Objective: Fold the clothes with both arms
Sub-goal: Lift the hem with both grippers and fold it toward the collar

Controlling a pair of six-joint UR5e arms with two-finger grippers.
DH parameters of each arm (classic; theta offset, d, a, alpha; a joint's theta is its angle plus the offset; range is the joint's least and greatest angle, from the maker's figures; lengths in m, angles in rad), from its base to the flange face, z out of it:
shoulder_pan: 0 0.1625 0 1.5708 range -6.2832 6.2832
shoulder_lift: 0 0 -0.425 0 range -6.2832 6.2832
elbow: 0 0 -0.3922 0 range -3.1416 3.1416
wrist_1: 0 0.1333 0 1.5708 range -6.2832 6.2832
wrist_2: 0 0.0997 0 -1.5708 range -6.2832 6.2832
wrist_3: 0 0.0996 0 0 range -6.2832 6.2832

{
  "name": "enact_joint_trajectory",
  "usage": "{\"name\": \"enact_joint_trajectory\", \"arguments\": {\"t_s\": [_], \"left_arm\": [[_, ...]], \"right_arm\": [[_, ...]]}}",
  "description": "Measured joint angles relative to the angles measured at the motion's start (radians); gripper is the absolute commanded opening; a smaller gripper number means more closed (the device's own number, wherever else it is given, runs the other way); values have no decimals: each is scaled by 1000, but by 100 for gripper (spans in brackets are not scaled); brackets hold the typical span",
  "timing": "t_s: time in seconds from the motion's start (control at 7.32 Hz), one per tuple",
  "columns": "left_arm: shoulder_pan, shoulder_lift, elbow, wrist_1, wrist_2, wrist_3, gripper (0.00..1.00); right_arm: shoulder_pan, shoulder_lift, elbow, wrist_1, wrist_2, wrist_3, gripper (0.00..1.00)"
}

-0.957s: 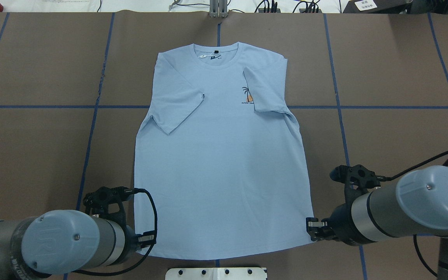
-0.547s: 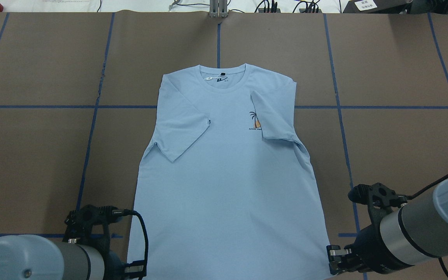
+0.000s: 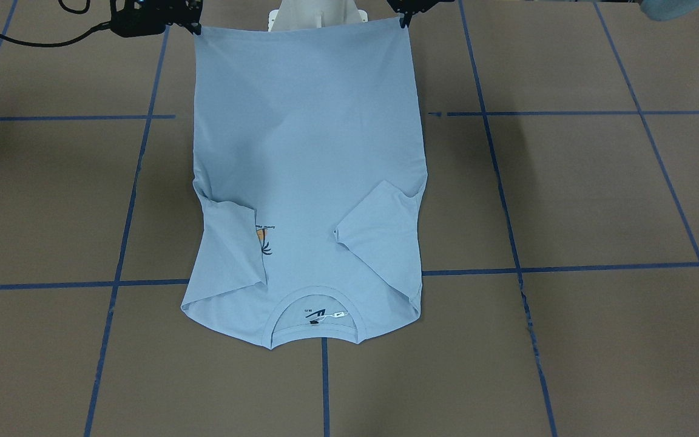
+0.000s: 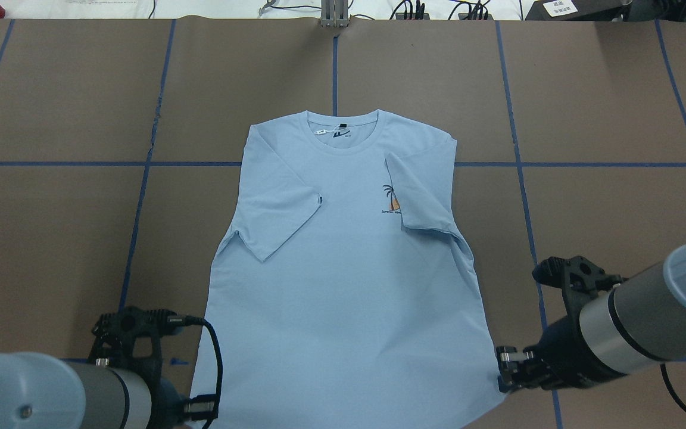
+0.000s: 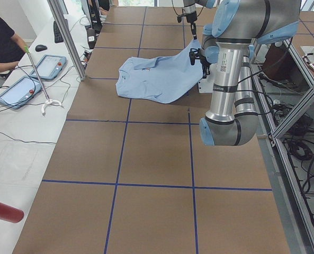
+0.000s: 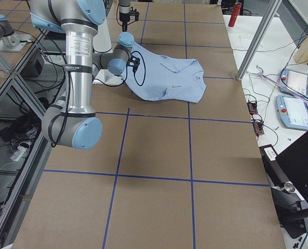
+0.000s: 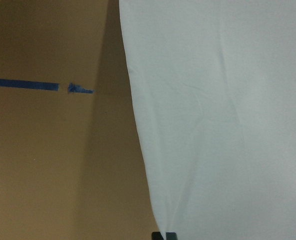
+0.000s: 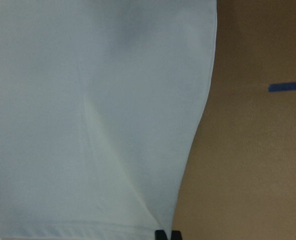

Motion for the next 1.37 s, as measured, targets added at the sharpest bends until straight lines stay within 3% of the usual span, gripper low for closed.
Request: {"name": "enact_joint_trajectory", "arguments": {"t_s": [0.41, 0.82, 1.23, 1.37], "left_arm": [[-243, -53, 108, 0, -58, 226, 0], [-373, -130, 250, -24, -70, 297, 0], [-503, -188, 437, -156, -72, 344, 0], [-538, -219, 539, -230, -72, 352, 0]], "right_arm": [[210, 139, -143, 2, -5, -33, 0], [326, 285, -324, 3, -48, -53, 0], [390, 352, -424, 3, -97, -105, 0], [413, 410, -509, 4, -100, -117, 0]]}}
